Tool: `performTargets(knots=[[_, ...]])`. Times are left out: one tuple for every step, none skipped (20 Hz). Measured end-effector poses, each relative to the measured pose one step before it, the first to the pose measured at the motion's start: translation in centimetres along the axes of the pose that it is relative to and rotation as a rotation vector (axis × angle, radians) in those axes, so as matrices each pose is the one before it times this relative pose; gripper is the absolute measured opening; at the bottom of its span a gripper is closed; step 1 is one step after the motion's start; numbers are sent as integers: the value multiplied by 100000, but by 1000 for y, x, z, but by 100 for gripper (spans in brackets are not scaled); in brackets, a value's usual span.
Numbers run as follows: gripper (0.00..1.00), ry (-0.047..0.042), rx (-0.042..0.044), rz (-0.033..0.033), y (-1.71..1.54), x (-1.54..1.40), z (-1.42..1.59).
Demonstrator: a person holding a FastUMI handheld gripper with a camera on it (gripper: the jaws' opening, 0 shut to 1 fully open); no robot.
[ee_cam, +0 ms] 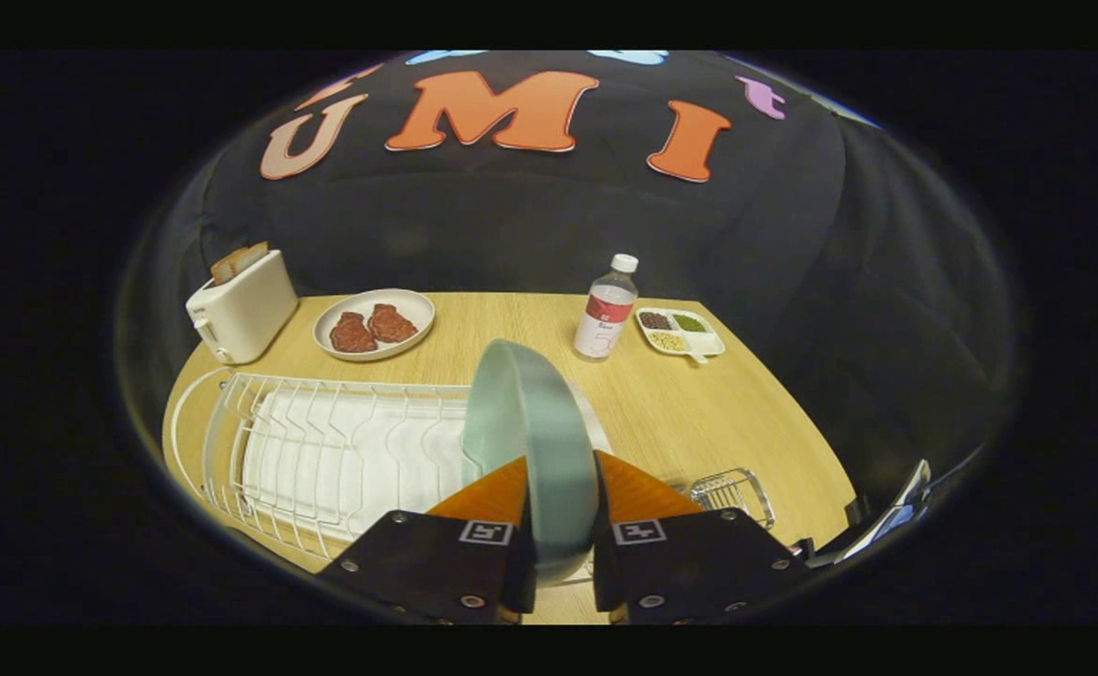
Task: Take the plate from the dish rack, then take the spoon from the basket and place it into the plate.
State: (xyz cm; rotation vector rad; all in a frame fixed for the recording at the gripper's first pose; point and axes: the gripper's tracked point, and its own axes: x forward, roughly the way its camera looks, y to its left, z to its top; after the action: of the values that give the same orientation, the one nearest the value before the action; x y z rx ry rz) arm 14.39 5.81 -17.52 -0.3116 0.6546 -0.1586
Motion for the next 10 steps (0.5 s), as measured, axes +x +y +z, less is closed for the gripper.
performTargets(knots=[[23, -805, 437, -722, 63, -30, 306], [23, -57, 204, -405, -33, -56, 106], [23, -217, 384, -169, -35, -121, 237], [23, -583, 598, -228, 17, -102, 178], [22, -626, 209, -344, -64, -164, 378], [22, -1018, -147, -930, -154, -89, 321], [22, -217, -964, -1340, -234, -142, 216], [22, -176, -931, -984, -171, -141, 86], [22, 139, -185, -411, -120, -145, 59], [22, -71, 248, -365, -97, -152, -13]])
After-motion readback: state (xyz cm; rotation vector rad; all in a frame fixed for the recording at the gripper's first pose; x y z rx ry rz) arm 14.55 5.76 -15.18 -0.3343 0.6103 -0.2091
